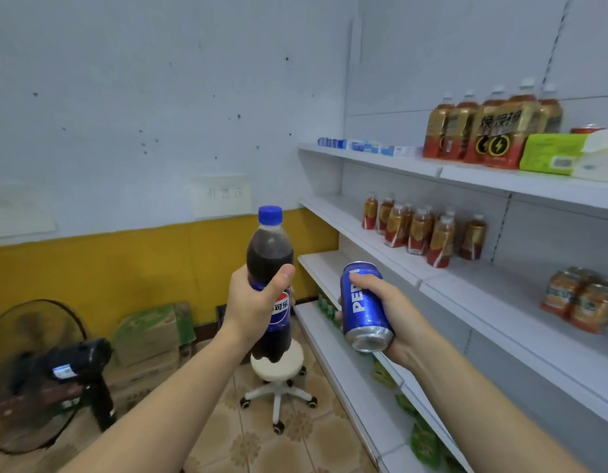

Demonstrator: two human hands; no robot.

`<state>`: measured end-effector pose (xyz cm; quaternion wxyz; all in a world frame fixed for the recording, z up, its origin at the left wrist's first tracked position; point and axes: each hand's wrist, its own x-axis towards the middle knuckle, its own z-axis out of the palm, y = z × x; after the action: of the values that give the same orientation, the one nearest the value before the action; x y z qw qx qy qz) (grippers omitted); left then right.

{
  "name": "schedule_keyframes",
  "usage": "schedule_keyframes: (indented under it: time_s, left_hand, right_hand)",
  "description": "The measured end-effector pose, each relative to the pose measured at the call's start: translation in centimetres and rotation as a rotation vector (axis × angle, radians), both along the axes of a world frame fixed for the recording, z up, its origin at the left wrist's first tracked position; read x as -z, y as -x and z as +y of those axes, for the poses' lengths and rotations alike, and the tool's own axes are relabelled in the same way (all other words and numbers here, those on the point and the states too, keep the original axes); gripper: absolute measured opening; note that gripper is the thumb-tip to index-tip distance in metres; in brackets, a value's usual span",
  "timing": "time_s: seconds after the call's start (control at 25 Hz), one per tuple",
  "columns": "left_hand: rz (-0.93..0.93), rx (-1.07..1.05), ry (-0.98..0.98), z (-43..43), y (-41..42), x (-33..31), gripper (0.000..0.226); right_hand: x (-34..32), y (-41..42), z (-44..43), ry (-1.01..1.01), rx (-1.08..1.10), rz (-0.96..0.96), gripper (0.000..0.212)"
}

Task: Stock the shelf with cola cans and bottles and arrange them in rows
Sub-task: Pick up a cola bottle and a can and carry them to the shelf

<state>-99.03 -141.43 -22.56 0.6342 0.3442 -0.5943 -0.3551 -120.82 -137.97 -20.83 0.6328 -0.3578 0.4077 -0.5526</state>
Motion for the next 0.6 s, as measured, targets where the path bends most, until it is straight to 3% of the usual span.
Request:
schedule_keyframes:
  time_s: [0.44,0.6]
  left_hand:
    - [-0.048,-0.100,-0.015,-22.3,0.7,1.7,0.058]
    - [-0.026,-0.143,-0.041,-30.3,0.5,3.1,0.053]
  right_hand:
    - [0.8,-0.2,-25.2,-0.003,-0.109,-0.034,0.072]
    - [2.1,0.8,-34.3,-0.079,-0.118,-0.054,0.058]
